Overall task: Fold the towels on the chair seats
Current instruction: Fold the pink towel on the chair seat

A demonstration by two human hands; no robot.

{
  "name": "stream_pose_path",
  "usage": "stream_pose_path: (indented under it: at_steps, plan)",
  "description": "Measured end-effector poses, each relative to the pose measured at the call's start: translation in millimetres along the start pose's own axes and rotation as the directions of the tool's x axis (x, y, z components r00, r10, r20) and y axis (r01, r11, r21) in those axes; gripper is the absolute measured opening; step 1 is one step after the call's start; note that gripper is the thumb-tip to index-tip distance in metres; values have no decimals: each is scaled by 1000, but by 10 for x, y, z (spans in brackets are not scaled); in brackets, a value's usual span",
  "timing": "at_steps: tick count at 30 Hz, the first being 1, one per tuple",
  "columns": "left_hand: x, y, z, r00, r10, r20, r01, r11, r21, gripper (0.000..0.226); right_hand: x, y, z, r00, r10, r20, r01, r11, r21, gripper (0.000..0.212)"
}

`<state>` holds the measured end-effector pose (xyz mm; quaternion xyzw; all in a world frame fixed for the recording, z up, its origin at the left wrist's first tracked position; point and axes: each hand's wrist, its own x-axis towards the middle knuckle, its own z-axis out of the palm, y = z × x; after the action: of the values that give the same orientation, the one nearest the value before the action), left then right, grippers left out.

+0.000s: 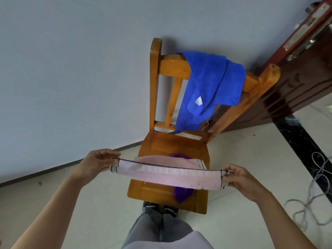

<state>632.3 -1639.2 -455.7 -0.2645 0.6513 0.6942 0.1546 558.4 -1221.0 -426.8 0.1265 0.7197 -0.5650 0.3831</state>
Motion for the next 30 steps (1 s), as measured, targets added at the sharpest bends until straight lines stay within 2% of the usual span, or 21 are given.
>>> stream_pose_path:
  at_steps: [4, 9, 11, 14, 22, 25, 30]
  plan:
    - [84, -617, 17, 976, -212, -44, 214, 976, 41, 20, 229, 499, 132, 984, 180, 9, -178, 978, -104, 15]
    - [137, -1169, 122, 927, -347, -143, 360, 929, 84, 15, 505, 990, 277, 944, 306, -124, -323, 934, -151, 18]
    - [199, -1314, 149, 917, -352, -188, 370, 926, 74, 15, 634, 1104, 335, 928, 329, -176, -357, 920, -161, 21]
    - [353, -1474, 187, 912, -327, -247, 360, 927, 101, 17, 810, 1194, 419, 908, 333, -255, -381, 908, -174, 16]
    - [1037, -1825, 447, 907, -247, -342, 340, 908, 246, 8, 1341, 1579, 468, 861, 235, -451, -348, 918, -188, 3]
    - [1265, -1960, 516, 903, -220, -370, 336, 897, 286, 7, 1519, 1668, 465, 848, 218, -483, -356, 910, -215, 3]
    - [1472, -2153, 561, 898, -222, -379, 381, 822, 423, 7, 1737, 1786, 458, 833, 222, -507, -375, 900, -223, 6]
